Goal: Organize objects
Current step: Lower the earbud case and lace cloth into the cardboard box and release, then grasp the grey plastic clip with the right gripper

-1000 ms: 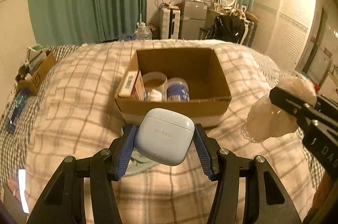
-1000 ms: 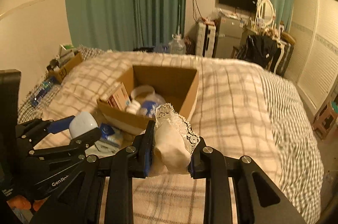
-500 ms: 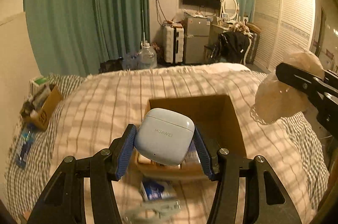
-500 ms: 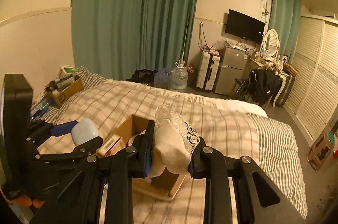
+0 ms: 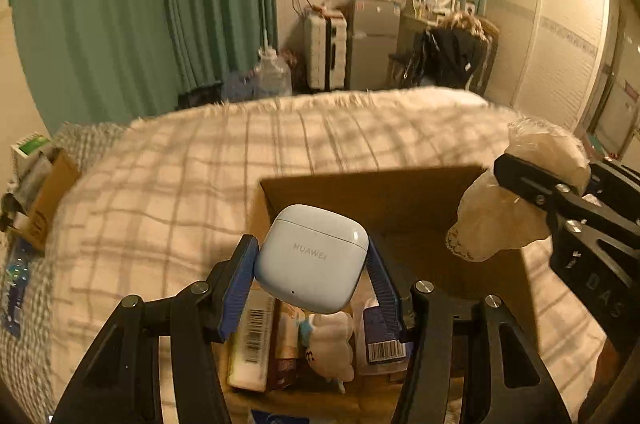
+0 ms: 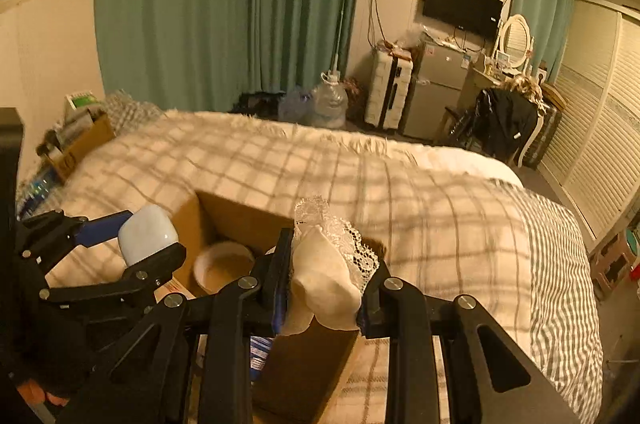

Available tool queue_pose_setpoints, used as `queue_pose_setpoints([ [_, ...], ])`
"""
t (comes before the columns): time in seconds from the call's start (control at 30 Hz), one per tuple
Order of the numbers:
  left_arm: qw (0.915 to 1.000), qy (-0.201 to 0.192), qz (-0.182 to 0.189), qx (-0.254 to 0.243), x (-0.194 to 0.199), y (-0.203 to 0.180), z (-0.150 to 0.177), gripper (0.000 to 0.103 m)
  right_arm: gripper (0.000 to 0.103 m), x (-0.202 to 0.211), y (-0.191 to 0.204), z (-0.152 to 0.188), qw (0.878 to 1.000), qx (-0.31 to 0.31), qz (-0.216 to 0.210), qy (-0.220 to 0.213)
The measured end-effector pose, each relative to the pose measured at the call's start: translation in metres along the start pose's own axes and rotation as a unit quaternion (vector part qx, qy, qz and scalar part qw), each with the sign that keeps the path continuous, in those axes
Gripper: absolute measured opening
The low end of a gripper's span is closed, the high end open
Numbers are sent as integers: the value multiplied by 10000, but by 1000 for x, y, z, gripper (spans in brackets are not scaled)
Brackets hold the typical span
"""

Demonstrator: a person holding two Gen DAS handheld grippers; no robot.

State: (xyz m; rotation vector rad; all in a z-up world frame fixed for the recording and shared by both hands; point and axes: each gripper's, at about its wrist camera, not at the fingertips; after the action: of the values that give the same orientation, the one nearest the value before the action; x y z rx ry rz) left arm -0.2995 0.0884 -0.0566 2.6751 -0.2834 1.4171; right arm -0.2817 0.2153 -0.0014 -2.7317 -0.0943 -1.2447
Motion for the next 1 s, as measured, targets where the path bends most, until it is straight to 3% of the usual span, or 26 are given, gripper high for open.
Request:
queue_pose_setpoints([
  [0.17,9999,129,-5,-27,-24,-8,-2,56,25,-18,-8,1,9999,-73,-121,61],
  [0.23,9999,147,22,28,-26,-7,-3,58,33,-18,-11,2,9997,-130,-182,67],
  [0.3,9998,151,65,80,-23,-6,0,60,59,-14,-14,6,9997,-166,-191,34],
  [0.33,9999,113,45,89,-19,-7,1,64,64,-9,-15,7,9997,-208,-160,-26],
  [0.4,9999,-34,-76,107,-6,-4,1,81,69,-1,-16,6,9995,-258,-144,-129],
  [0.53,9994,-253,-187,112,26,7,6,84,77,28,-18,8,9989,-354,-138,-280],
  [0.6,9990,-316,-290,82,46,13,12,95,83,47,-16,10,9986,-356,-73,-386],
  [0.67,9980,-487,-401,81,71,19,24,103,92,71,-12,21,9984,-295,53,-485],
  [0.77,9971,-613,-441,78,99,28,49,103,102,100,-5,45,9974,-264,91,-661],
  [1.0,9963,-342,-654,436,121,50,117,103,102,122,30,99,9987,-41,-87,-508],
])
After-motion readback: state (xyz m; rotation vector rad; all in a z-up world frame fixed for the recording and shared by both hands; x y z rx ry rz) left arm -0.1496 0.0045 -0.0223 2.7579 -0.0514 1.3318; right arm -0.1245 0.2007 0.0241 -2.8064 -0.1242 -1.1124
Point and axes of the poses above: each gripper's, at about its wrist camera, not at the fingertips, and x roughly against the way its jaws point, y to its left, z to its underside, and after that the axes turned 10 degrees about y, right-handed
